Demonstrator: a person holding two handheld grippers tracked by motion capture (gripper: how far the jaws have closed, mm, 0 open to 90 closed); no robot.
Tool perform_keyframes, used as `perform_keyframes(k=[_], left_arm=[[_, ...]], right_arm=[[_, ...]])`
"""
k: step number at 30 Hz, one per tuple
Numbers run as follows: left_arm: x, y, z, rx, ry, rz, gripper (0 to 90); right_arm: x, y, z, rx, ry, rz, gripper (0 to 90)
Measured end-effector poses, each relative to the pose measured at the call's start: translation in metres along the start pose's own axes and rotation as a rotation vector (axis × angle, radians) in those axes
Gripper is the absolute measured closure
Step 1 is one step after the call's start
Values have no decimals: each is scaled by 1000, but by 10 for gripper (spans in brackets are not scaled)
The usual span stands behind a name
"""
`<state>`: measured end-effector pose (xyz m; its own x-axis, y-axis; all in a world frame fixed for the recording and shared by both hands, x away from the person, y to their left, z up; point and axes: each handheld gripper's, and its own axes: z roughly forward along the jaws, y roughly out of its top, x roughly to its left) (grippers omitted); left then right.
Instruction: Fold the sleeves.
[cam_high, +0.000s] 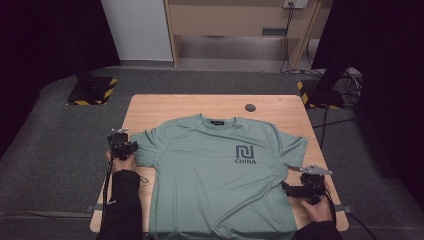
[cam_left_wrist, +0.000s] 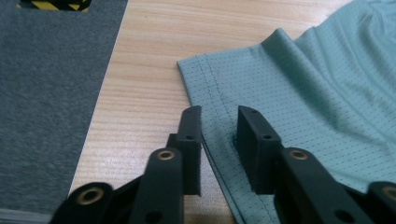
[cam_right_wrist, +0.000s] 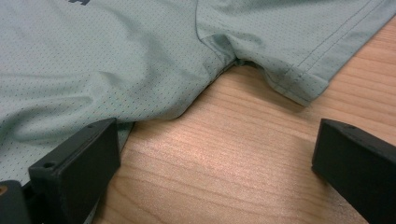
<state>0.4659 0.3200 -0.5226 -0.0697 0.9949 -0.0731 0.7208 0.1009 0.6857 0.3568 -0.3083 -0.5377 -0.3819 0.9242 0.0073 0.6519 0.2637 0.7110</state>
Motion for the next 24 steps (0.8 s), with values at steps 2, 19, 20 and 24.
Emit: perform_keyframes(k=[2,19,20,24], left_arm=[[0,-1,-1,-1,-1,-15,768],[-7,1,-16,-72,-68,-45,870],[-11,3,-27,-111,-92,-38,870],[-22,9,-51,-172,-144,-11,870]], right_arm=[[0,0,0,0,0,-1,11],[0,0,0,-1,1,-1,11],[0,0,0,-1,1,-1,12],[0,0,0,-1,1,-1,12]])
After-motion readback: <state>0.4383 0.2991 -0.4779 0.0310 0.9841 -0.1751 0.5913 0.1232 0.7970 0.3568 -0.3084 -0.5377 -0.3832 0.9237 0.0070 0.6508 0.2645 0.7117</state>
